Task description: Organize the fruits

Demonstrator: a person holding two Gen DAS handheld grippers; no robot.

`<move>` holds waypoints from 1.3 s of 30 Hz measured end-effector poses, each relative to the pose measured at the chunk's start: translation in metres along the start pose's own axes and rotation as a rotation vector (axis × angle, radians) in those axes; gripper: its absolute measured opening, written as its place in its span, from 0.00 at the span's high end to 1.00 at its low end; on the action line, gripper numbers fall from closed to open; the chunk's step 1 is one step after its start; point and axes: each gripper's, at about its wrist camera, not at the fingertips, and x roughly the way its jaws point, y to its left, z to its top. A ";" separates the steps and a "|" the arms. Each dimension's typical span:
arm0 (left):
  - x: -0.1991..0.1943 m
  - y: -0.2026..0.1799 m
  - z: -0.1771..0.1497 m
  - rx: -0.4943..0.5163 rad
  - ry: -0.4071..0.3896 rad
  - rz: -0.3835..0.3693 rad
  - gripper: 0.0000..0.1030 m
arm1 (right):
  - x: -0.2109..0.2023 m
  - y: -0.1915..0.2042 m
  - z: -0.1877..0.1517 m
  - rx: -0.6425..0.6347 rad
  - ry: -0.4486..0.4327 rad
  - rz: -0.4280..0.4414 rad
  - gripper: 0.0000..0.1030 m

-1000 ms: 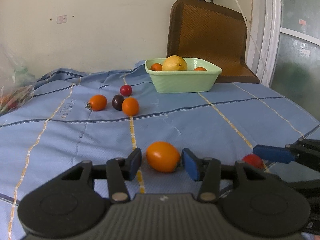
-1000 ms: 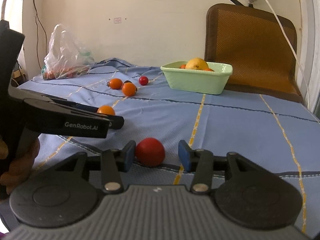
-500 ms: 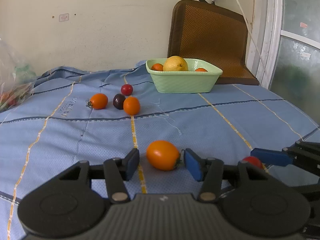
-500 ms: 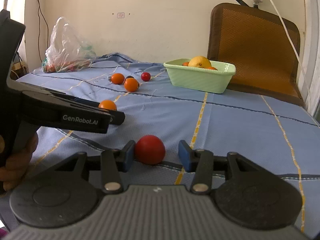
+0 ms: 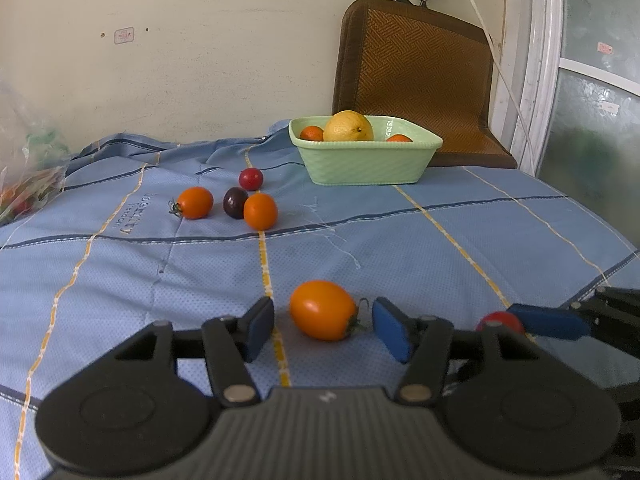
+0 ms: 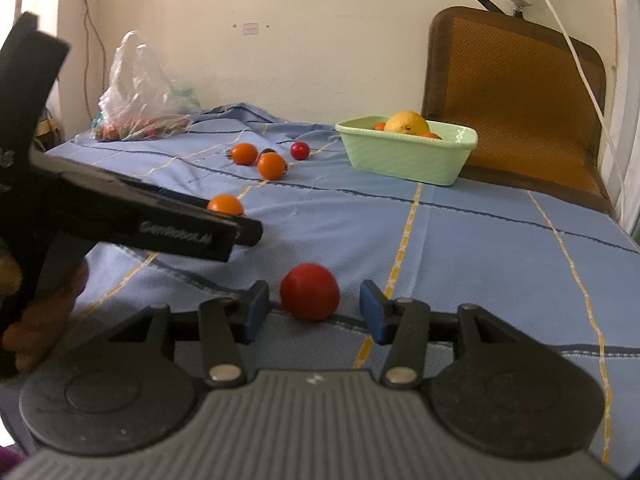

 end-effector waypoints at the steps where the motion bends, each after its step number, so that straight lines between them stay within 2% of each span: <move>1: 0.000 -0.001 0.000 0.003 0.001 0.001 0.44 | -0.001 0.000 0.000 -0.001 -0.001 0.002 0.49; 6: 0.001 -0.001 0.000 0.006 0.002 0.002 0.43 | -0.001 0.001 -0.001 -0.009 -0.001 0.007 0.50; 9: 0.001 -0.002 0.000 0.011 0.004 0.004 0.42 | -0.001 -0.001 -0.001 -0.007 -0.008 0.013 0.67; 13: 0.002 -0.003 0.000 0.017 0.006 0.007 0.41 | 0.002 -0.005 0.002 0.033 -0.019 -0.031 0.67; 19: 0.002 -0.003 0.001 0.020 0.007 0.008 0.40 | 0.007 -0.005 0.005 0.054 -0.008 -0.045 0.66; 26: 0.003 -0.004 0.000 0.023 0.007 0.009 0.39 | 0.010 -0.006 0.006 0.050 0.003 -0.003 0.48; 39: 0.004 -0.003 0.000 0.022 0.006 0.004 0.38 | 0.007 -0.007 0.005 0.052 -0.009 0.022 0.48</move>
